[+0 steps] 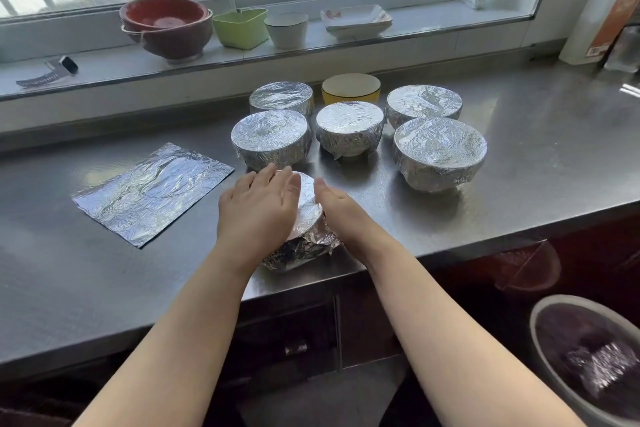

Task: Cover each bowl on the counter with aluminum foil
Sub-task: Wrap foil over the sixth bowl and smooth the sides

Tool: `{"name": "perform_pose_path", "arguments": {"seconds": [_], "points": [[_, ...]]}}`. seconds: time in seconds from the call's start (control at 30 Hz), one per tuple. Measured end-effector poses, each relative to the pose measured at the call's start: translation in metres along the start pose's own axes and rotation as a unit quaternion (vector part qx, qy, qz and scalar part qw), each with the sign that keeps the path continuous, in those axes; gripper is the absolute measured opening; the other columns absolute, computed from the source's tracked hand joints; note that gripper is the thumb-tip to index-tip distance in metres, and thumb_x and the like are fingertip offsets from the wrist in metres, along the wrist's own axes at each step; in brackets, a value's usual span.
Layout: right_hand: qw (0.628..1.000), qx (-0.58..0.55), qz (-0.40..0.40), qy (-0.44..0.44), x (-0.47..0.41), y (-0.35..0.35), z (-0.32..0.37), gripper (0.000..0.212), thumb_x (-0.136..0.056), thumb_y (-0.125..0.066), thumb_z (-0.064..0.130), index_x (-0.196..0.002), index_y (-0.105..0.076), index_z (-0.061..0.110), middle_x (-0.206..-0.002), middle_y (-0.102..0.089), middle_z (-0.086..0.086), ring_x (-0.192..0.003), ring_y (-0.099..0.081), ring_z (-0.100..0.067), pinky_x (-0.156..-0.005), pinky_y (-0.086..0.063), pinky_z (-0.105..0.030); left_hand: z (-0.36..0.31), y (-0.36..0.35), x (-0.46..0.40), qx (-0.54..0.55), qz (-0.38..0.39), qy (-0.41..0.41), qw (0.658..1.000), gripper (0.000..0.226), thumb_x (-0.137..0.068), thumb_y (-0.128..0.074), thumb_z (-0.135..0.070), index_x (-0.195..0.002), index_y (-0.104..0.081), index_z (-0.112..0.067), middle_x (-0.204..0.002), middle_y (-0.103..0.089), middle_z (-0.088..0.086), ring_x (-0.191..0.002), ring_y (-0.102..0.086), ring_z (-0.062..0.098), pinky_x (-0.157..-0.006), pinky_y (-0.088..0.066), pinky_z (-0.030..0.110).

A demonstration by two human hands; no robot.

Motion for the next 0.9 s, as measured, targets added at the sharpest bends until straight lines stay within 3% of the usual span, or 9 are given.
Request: {"name": "perform_pose_path", "arguments": {"seconds": [0.2,0.37,0.43,0.5,0.57,0.67,0.77,0.83,0.9], "points": [[0.997,0.029,0.058,-0.034,-0.003,0.004,0.008,0.039,-0.106,-0.036,0.036,-0.074,-0.05,0.02,-0.048,-0.057,0.015,-0.046,-0.051,0.002,-0.05,-0.038,-0.015,-0.002,0.001,0.007,0.018,0.029,0.03,0.999,0.063,-0.097,-0.004,-0.061,-0.154,-0.02,-0.037,-0.163,-0.015,-0.004,-0.15,-0.009,0.021,-0.117,-0.009,0.046],[0.998,0.051,0.041,-0.006,-0.01,0.01,0.011,0.038,-0.105,-0.041,0.032,-0.069,-0.05,0.021,-0.045,-0.052,0.02,-0.043,-0.046,0.006,-0.053,-0.037,-0.014,-0.003,0.004,0.012,0.029,0.075,0.04,0.996,0.068,-0.095,-0.005,-0.065,-0.154,-0.018,-0.035,-0.165,-0.006,-0.001,-0.15,-0.001,0.021,-0.117,-0.005,0.047],[0.999,0.048,0.021,0.012,-0.012,0.012,0.01,0.033,-0.103,-0.044,0.031,-0.073,-0.055,0.022,-0.054,-0.056,0.021,-0.049,-0.048,0.007,-0.06,-0.036,-0.02,-0.002,0.005,0.013,0.016,0.077,0.042,0.996,0.07,-0.094,-0.004,-0.067,-0.155,-0.016,-0.033,-0.165,-0.006,0.0,-0.15,-0.001,0.021,-0.117,-0.007,0.048],[0.999,0.044,0.0,0.017,-0.012,0.014,0.007,0.021,-0.1,-0.05,0.034,-0.098,-0.064,0.018,-0.074,-0.06,0.017,-0.061,-0.051,0.003,-0.063,-0.038,-0.023,-0.001,0.008,0.015,0.003,0.075,0.045,0.996,0.071,-0.094,-0.004,-0.067,-0.155,-0.014,-0.032,-0.164,-0.008,0.001,-0.15,-0.004,0.022,-0.116,-0.011,0.049],[0.999,0.034,-0.03,0.013,-0.014,0.02,0.007,0.035,-0.098,-0.055,0.037,-0.121,-0.059,0.012,-0.097,-0.065,0.006,-0.076,-0.057,-0.004,-0.069,-0.046,-0.027,0.001,0.012,0.017,-0.013,0.066,0.044,0.997,0.072,-0.094,-0.004,-0.066,-0.155,-0.014,-0.03,-0.164,-0.012,0.001,-0.149,-0.01,0.024,-0.115,-0.016,0.049],[0.991,0.007,-0.123,0.052,-0.005,0.041,0.022,0.029,-0.099,-0.051,0.041,-0.108,-0.064,0.017,-0.106,-0.069,-0.001,-0.099,-0.065,-0.016,-0.09,-0.054,-0.037,0.003,0.017,0.02,-0.027,0.054,0.043,0.997,0.074,-0.094,-0.003,-0.066,-0.156,-0.015,-0.027,-0.161,-0.021,0.001,-0.146,-0.018,0.027,-0.112,-0.024,0.049],[0.978,0.009,-0.183,0.101,0.014,0.05,0.03,0.041,-0.101,-0.048,0.041,-0.095,-0.069,0.006,-0.092,-0.071,-0.01,-0.091,-0.068,-0.017,-0.088,-0.054,-0.04,0.005,0.019,0.021,-0.066,0.043,0.049,0.996,0.069,-0.096,-0.002,-0.061,-0.155,-0.015,-0.028,-0.158,-0.028,0.0,-0.142,-0.025,0.029,-0.105,-0.03,0.048],[0.975,0.046,-0.176,0.129,0.027,0.039,0.03,0.046,-0.099,-0.05,0.04,-0.096,-0.068,-0.002,-0.083,-0.068,-0.019,-0.074,-0.065,-0.018,-0.075,-0.054,-0.039,0.004,0.019,0.021,-0.081,0.032,0.052,0.995,0.064,-0.099,-0.004,-0.057,-0.155,-0.016,-0.028,-0.156,-0.031,0.001,-0.139,-0.029,0.029,-0.102,-0.032,0.047],[0.975,0.07,-0.163,0.132,0.036,0.027,0.023,0.032,-0.098,-0.055,0.036,-0.103,-0.071,0.009,-0.076,-0.068,0.001,-0.067,-0.059,-0.004,-0.068,-0.046,-0.022,0.005,0.018,0.02,-0.089,0.027,0.057,0.994,0.061,-0.1,-0.007,-0.054,-0.154,-0.017,-0.029,-0.154,-0.033,0.002,-0.138,-0.031,0.029,-0.101,-0.033,0.046]]}}
Point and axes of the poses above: each hand's wrist, its own x-axis away from the middle knuckle, its own y-axis out of the back of the hand, z = x × y, the point moved 7 cm from there along -x, towards the middle knuckle
